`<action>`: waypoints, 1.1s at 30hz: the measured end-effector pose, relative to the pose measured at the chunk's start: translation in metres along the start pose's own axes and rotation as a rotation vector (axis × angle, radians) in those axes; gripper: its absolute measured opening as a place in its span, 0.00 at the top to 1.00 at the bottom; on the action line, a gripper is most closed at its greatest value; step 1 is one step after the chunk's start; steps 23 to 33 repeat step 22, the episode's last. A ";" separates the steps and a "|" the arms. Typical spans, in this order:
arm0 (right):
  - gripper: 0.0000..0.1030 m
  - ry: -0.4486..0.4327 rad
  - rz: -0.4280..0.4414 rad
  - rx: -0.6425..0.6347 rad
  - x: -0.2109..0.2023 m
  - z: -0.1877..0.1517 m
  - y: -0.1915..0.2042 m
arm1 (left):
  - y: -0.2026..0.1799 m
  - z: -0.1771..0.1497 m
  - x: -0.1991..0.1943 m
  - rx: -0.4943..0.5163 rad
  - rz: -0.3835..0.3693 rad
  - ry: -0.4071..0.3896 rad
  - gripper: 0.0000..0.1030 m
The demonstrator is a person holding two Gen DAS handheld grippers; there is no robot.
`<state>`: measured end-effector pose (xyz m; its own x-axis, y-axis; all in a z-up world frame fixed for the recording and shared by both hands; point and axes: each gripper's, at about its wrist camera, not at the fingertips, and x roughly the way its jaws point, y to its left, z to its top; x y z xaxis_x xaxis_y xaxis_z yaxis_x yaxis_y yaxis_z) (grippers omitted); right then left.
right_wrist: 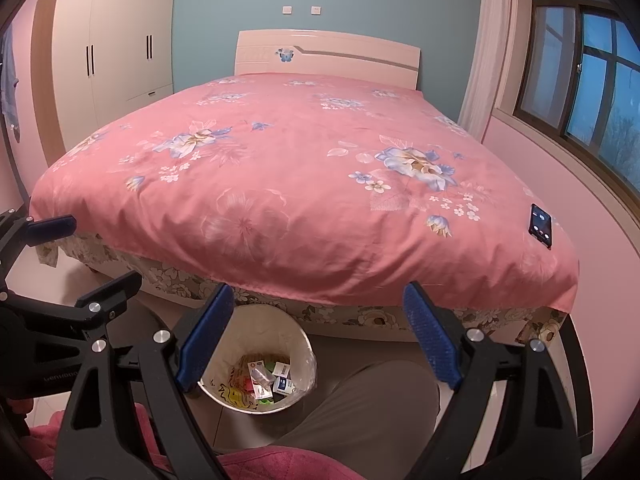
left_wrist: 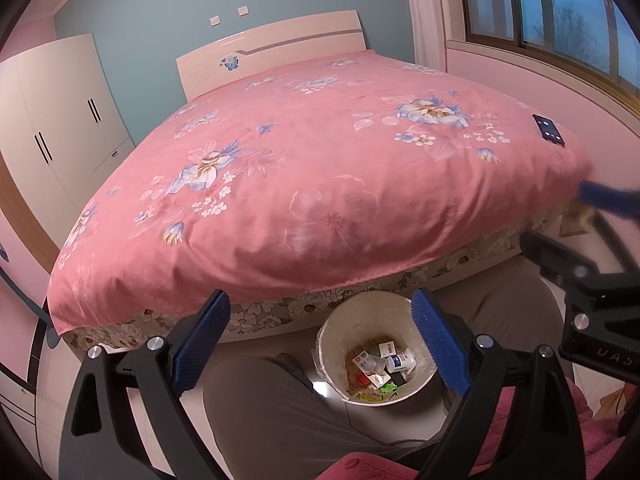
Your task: Collect trash
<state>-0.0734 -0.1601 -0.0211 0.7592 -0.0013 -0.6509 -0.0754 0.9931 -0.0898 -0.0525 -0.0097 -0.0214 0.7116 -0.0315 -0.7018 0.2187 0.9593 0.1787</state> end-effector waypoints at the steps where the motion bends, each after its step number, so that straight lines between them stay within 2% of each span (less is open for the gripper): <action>1: 0.17 0.001 -0.001 -0.001 0.000 0.000 0.000 | 0.000 -0.001 0.000 0.000 0.000 0.000 0.09; 33: 0.17 0.003 0.000 0.002 0.001 -0.001 0.000 | -0.002 -0.002 0.002 -0.009 -0.006 0.006 0.09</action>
